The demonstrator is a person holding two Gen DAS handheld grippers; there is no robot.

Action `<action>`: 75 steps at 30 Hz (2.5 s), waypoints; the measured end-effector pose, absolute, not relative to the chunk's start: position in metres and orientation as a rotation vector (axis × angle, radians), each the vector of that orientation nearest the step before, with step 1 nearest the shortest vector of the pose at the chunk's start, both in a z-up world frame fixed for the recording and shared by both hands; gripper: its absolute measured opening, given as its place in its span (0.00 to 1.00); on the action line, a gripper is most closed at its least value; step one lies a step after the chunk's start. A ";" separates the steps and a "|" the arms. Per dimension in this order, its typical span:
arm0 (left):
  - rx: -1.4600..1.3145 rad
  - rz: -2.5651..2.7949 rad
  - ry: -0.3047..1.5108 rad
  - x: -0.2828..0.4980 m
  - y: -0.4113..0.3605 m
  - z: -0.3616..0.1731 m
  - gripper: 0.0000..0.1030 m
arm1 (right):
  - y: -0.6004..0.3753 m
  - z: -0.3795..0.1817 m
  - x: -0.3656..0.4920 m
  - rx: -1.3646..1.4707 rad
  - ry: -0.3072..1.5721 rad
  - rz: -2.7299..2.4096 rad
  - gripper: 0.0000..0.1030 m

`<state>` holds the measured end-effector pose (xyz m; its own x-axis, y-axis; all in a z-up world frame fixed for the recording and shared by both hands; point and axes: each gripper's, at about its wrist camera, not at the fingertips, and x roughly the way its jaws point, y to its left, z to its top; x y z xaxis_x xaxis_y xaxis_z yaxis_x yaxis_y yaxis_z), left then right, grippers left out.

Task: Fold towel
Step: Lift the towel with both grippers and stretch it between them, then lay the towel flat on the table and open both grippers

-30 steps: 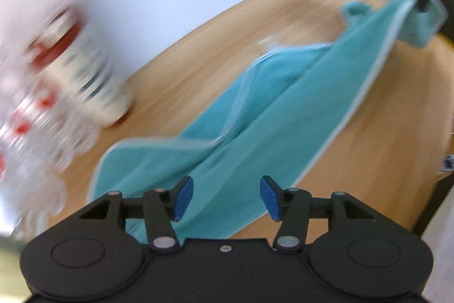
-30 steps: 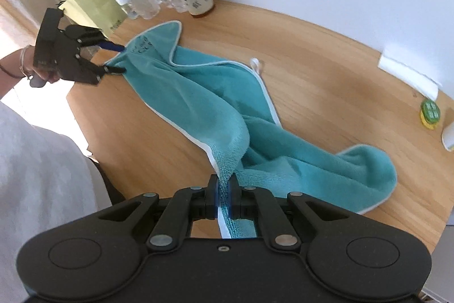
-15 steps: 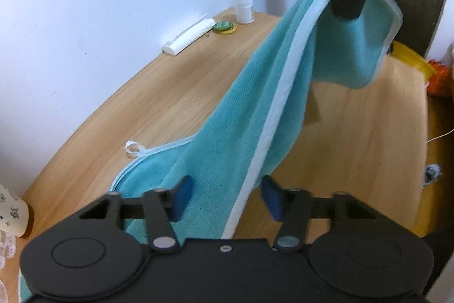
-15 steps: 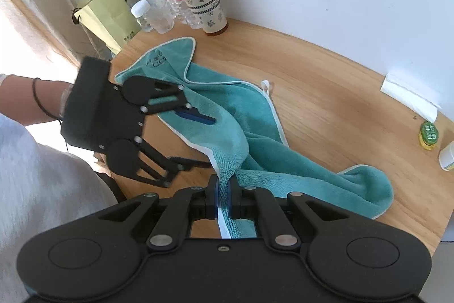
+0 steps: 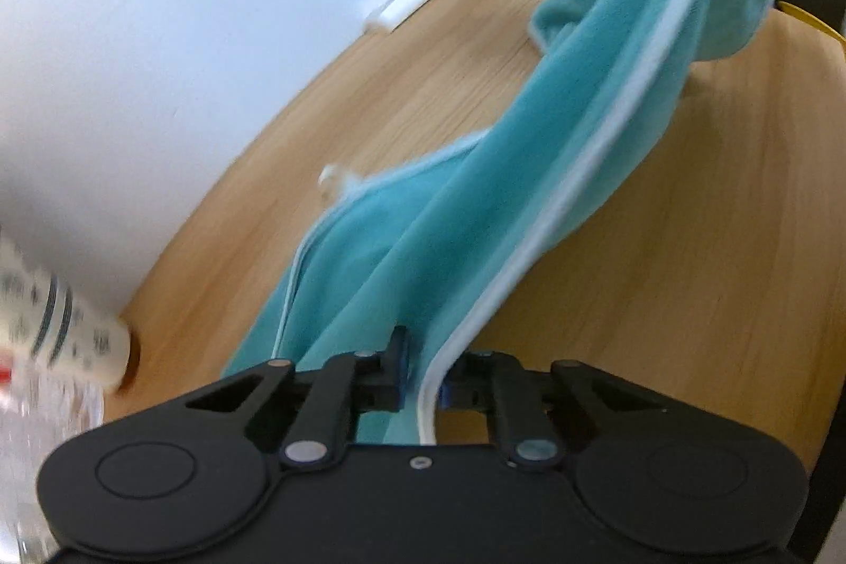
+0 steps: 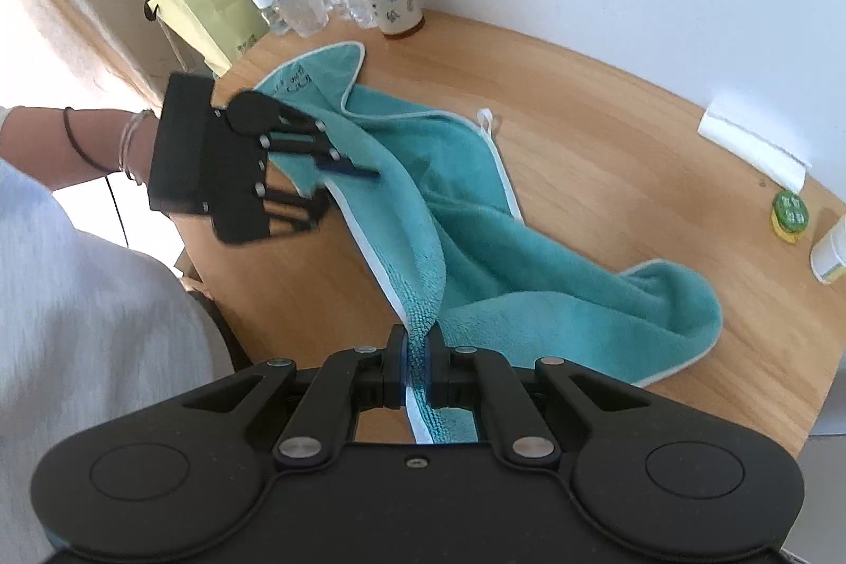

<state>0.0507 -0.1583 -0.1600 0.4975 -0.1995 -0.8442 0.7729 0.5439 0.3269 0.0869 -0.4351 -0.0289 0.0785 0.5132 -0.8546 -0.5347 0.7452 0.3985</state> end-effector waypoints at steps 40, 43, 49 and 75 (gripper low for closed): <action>0.874 -0.464 0.804 0.063 -0.054 -0.112 0.05 | -0.426 -0.031 0.070 -0.342 1.279 0.560 0.05; 0.805 -0.441 0.767 0.084 -0.054 -0.084 0.05 | -0.432 -0.001 0.090 -0.406 1.172 0.475 0.05; 0.632 -0.487 0.831 0.090 -0.052 -0.062 0.04 | -0.435 0.035 0.088 -0.543 0.998 0.331 0.05; 0.659 -0.735 1.272 0.030 -0.053 -0.172 0.04 | -0.426 -0.146 -0.024 -0.400 1.530 0.394 0.06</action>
